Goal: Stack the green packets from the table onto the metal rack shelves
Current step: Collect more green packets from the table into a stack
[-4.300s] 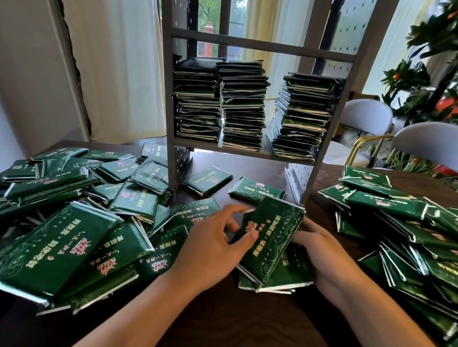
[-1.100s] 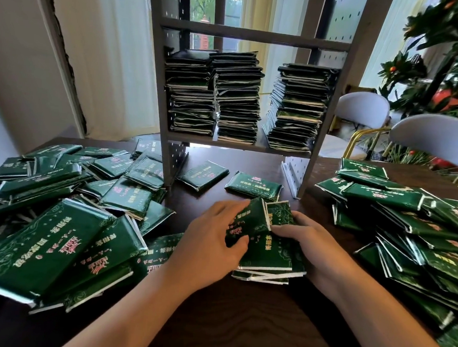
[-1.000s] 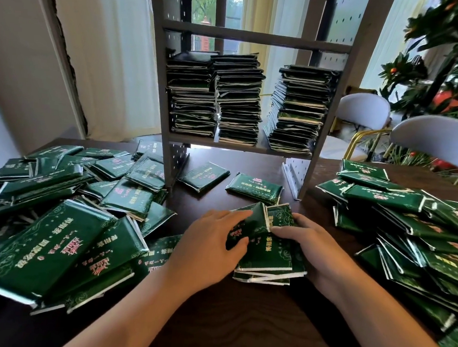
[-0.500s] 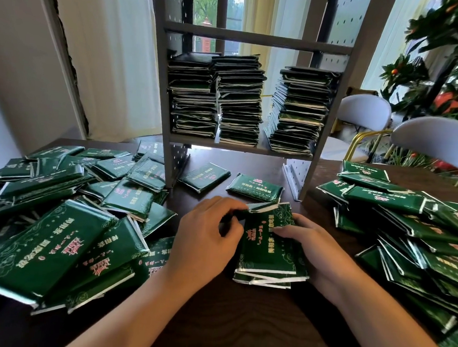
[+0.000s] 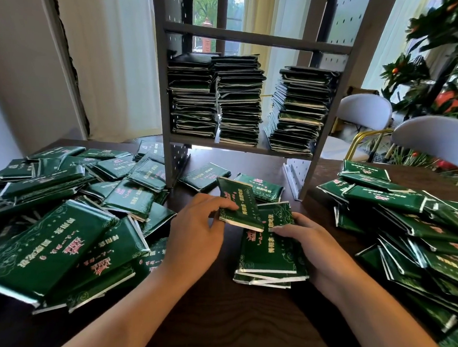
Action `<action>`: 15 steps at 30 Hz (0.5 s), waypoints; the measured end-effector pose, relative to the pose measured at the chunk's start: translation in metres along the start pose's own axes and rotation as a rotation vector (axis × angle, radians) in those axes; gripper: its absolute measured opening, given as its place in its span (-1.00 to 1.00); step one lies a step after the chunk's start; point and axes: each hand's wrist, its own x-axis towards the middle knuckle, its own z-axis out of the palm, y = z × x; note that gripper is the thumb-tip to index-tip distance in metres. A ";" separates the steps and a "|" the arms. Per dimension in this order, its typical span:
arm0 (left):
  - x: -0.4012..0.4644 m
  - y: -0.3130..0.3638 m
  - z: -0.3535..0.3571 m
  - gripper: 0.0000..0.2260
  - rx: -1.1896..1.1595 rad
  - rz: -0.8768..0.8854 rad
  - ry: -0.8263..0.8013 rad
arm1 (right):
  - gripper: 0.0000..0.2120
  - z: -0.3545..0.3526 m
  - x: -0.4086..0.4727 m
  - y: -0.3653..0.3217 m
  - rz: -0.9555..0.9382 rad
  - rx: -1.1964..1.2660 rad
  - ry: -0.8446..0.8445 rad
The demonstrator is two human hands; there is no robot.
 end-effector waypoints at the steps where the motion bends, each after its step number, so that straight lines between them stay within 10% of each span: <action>1: 0.000 -0.001 0.000 -0.59 -0.013 -0.005 -0.006 | -0.75 0.000 0.000 0.000 0.002 -0.001 -0.002; 15: -0.002 0.003 0.002 -0.69 -0.044 -0.030 -0.050 | -0.77 -0.001 -0.001 -0.001 0.002 -0.015 -0.005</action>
